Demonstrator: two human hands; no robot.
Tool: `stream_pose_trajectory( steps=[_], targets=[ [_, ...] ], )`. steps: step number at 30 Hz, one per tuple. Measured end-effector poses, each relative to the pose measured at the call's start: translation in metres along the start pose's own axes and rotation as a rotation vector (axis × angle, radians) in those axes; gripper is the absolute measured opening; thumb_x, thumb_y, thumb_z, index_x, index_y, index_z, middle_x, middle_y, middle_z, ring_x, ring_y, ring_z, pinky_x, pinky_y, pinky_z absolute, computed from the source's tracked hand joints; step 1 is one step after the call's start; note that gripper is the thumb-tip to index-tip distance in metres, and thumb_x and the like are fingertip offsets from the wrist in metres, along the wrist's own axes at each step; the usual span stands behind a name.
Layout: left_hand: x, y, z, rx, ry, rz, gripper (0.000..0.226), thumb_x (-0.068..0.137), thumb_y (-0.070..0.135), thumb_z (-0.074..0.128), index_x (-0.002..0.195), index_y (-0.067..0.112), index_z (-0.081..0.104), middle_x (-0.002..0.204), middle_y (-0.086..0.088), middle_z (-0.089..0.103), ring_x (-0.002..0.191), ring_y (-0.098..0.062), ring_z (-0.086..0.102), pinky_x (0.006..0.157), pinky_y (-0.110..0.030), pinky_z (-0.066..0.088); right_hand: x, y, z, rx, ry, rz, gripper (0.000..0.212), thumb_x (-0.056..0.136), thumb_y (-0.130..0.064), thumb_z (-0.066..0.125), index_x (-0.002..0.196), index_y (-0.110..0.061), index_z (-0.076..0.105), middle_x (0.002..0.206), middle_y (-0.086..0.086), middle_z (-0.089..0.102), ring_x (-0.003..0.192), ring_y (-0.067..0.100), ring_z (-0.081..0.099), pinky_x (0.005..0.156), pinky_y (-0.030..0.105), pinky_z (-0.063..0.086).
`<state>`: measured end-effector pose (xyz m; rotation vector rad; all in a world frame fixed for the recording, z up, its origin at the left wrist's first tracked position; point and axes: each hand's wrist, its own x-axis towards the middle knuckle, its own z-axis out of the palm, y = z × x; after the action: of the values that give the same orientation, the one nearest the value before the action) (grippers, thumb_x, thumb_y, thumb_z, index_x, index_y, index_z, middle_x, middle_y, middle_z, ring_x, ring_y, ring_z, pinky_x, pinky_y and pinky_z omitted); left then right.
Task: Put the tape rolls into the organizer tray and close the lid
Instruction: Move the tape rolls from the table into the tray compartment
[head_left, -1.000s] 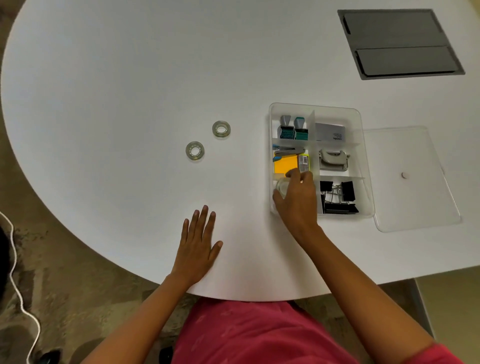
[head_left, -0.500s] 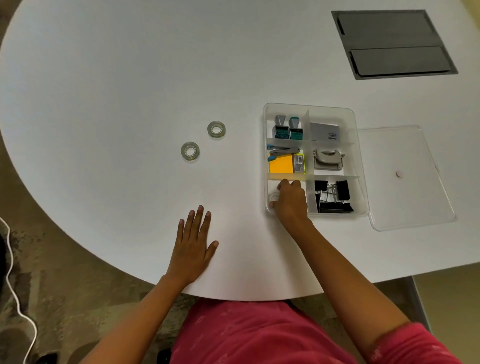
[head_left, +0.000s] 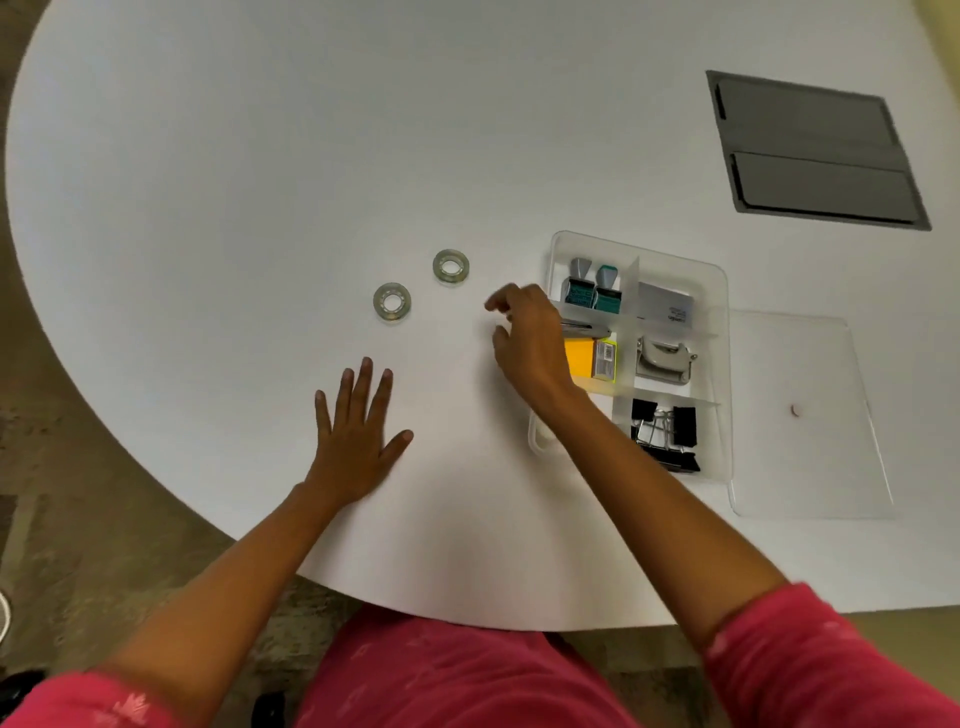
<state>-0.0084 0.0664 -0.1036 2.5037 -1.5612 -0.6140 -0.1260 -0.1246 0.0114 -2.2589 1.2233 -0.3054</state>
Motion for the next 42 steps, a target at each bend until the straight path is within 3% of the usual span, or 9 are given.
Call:
stream_pose_trajectory(
  steps=[6, 12, 19, 24, 27, 32, 33, 36, 42],
  targets=[
    [0.004, -0.001, 0.008, 0.113, 0.053, -0.028, 0.075, 0.09, 0.06, 0.013, 0.15, 0.016, 0.007, 0.159, -0.012, 0.005, 0.146, -0.029, 0.003, 0.115, -0.056, 0.006, 0.078, -0.002, 0.031, -0.228, -0.256, -0.153, 0.063, 0.08, 0.013, 0.044, 0.137, -0.013, 0.044, 0.147, 0.015, 0.034, 0.128, 0.036, 0.039, 0.096, 0.045, 0.047],
    [0.005, -0.005, 0.012, 0.115, 0.067, -0.018, 0.074, 0.09, 0.06, 0.016, 0.15, 0.017, 0.005, 0.159, -0.011, 0.005, 0.146, -0.03, 0.004, 0.115, -0.057, 0.008, 0.112, 0.004, 0.051, -0.334, -0.449, -0.258, 0.065, 0.085, 0.009, 0.043, 0.143, -0.021, 0.038, 0.159, 0.01, 0.017, 0.143, 0.03, 0.025, 0.104, 0.045, 0.042],
    [0.005, -0.003, 0.012, 0.125, 0.079, -0.02, 0.073, 0.091, 0.059, 0.017, 0.15, 0.017, 0.008, 0.159, -0.012, 0.008, 0.146, -0.03, 0.006, 0.114, -0.057, 0.01, 0.102, 0.008, 0.051, -0.31, -0.308, -0.268, 0.052, 0.083, 0.008, 0.046, 0.128, -0.016, 0.054, 0.135, 0.009, 0.05, 0.118, 0.032, 0.047, 0.082, 0.04, 0.05],
    [0.003, -0.005, 0.014, 0.117, 0.058, -0.031, 0.073, 0.091, 0.059, 0.015, 0.15, 0.018, 0.004, 0.16, -0.01, 0.002, 0.146, -0.029, 0.001, 0.115, -0.057, 0.008, 0.066, 0.002, 0.03, 0.057, -0.037, -0.167, 0.045, 0.083, -0.001, 0.062, 0.126, -0.011, 0.057, 0.126, 0.013, 0.056, 0.116, 0.029, 0.054, 0.092, 0.033, 0.047],
    [0.0, 0.0, 0.016, 0.108, 0.036, -0.054, 0.074, 0.091, 0.06, 0.013, 0.15, 0.018, 0.003, 0.16, -0.01, 0.002, 0.146, -0.029, -0.001, 0.115, -0.057, 0.006, 0.035, 0.003, 0.011, 0.233, 0.081, -0.086, 0.046, 0.078, -0.008, 0.074, 0.122, -0.009, 0.059, 0.118, 0.014, 0.06, 0.104, 0.027, 0.06, 0.084, 0.032, 0.054],
    [0.006, 0.004, 0.004, 0.118, 0.028, -0.011, 0.074, 0.09, 0.06, 0.015, 0.15, 0.017, 0.003, 0.16, -0.01, 0.0, 0.146, -0.028, -0.003, 0.115, -0.056, 0.004, -0.02, 0.033, -0.04, 0.259, 0.306, 0.118, 0.048, 0.069, -0.016, 0.084, 0.111, -0.017, 0.061, 0.107, -0.002, 0.065, 0.086, 0.012, 0.062, 0.067, 0.003, 0.048],
    [0.007, 0.001, 0.003, 0.116, 0.029, -0.02, 0.075, 0.09, 0.06, 0.015, 0.15, 0.017, 0.003, 0.159, -0.01, -0.001, 0.146, -0.028, -0.003, 0.115, -0.056, 0.003, -0.031, 0.039, -0.042, 0.231, 0.324, 0.167, 0.048, 0.068, -0.018, 0.085, 0.109, -0.017, 0.06, 0.104, -0.001, 0.066, 0.085, 0.013, 0.062, 0.07, 0.006, 0.049],
    [0.003, 0.002, 0.003, 0.112, 0.031, -0.025, 0.075, 0.089, 0.06, 0.014, 0.15, 0.017, 0.002, 0.159, -0.01, -0.001, 0.146, -0.029, -0.004, 0.115, -0.056, 0.003, -0.06, 0.057, -0.039, 0.103, 0.327, 0.33, 0.046, 0.069, -0.021, 0.083, 0.105, -0.011, 0.057, 0.1, 0.009, 0.067, 0.087, 0.025, 0.063, 0.074, 0.038, 0.055],
    [0.002, 0.002, 0.0, 0.097, 0.028, -0.016, 0.077, 0.088, 0.062, 0.007, 0.149, 0.016, 0.0, 0.159, -0.011, -0.003, 0.145, -0.029, -0.006, 0.115, -0.056, 0.001, -0.082, 0.078, -0.016, -0.094, 0.129, 0.409, 0.041, 0.078, -0.018, 0.075, 0.111, -0.002, 0.057, 0.104, 0.021, 0.065, 0.095, 0.035, 0.06, 0.075, 0.039, 0.05]
  ],
)
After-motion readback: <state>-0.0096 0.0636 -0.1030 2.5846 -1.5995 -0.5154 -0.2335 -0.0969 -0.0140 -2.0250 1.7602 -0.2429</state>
